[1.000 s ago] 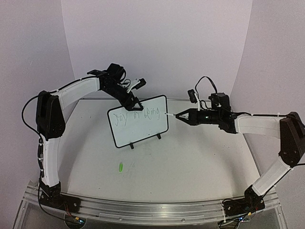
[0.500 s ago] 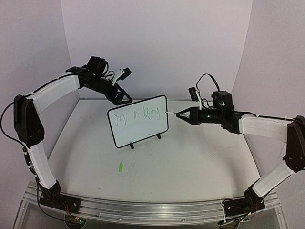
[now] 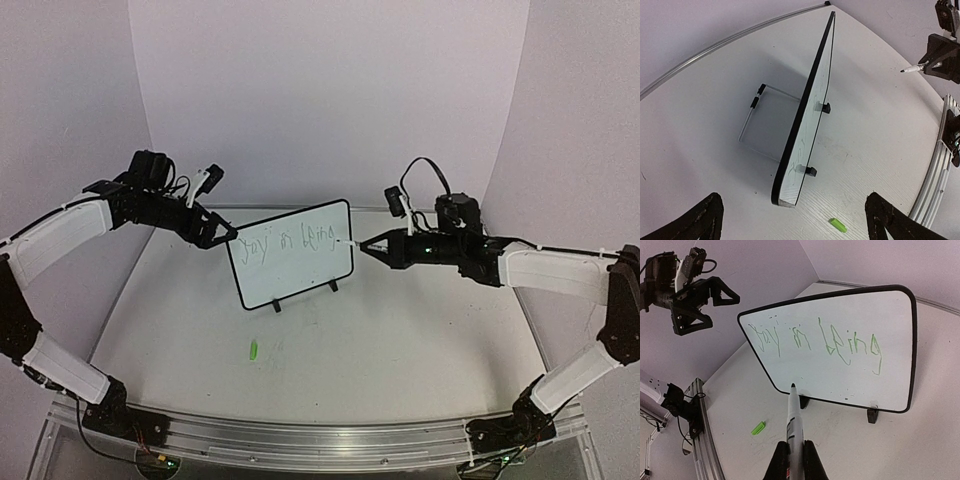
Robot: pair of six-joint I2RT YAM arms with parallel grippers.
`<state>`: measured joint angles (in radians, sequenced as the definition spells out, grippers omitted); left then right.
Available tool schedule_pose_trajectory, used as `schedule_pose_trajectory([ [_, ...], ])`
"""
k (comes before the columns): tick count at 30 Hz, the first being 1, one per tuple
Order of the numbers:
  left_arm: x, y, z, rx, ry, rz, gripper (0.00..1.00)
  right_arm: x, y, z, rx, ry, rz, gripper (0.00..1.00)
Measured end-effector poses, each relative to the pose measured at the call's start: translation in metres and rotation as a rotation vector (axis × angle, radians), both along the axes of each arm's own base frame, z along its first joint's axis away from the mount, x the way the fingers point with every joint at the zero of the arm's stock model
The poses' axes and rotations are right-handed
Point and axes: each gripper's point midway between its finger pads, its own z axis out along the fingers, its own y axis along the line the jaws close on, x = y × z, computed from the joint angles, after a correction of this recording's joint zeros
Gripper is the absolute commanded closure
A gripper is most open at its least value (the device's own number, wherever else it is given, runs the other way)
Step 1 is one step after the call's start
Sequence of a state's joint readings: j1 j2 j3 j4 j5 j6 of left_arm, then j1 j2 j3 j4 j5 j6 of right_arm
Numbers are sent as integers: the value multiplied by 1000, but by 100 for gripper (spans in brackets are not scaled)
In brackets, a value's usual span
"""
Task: Write a sentence on the whiteboard
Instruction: Hold the whiteboard at the center of the board.
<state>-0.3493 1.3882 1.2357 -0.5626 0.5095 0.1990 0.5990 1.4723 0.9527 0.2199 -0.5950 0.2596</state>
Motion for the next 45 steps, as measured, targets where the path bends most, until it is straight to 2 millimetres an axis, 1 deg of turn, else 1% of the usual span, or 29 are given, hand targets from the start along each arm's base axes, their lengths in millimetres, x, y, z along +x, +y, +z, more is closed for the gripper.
schedule_pose_trajectory([
  [3, -10, 6, -10, -5, 21, 16, 2, -7, 9, -1, -9, -3, 8, 100],
  [8, -20, 8, -19, -23, 26, 24, 2, -19, 29, -7, -23, 1, 30, 100],
  [12, -20, 7, -21, -46, 21, 26, 3, -23, 51, -19, -32, 25, 57, 100],
  [20, -13, 1, -31, -62, 43, 20, 8, -28, 100, -62, -56, 77, 119, 100],
  [25, -10, -1, -42, -49, 68, 13, 12, -22, 134, -87, -54, 92, 165, 100],
  [27, -9, -3, -49, -41, 83, 10, 15, -20, 141, -97, -53, 100, 173, 100],
  [31, -11, -8, -60, -28, 110, -5, 27, -13, 150, -109, -49, 106, 174, 100],
  [34, -11, -11, -69, -18, 133, -12, 39, -8, 156, -112, -43, 103, 174, 100],
  [35, -11, -11, -71, -16, 142, -12, 41, -7, 157, -112, -41, 100, 174, 100],
  [40, -8, -8, -77, 8, 143, 4, 42, -3, 164, -111, -24, 89, 184, 100],
  [45, -5, -5, -79, 25, 135, 26, 43, -2, 168, -115, -25, 94, 193, 100],
])
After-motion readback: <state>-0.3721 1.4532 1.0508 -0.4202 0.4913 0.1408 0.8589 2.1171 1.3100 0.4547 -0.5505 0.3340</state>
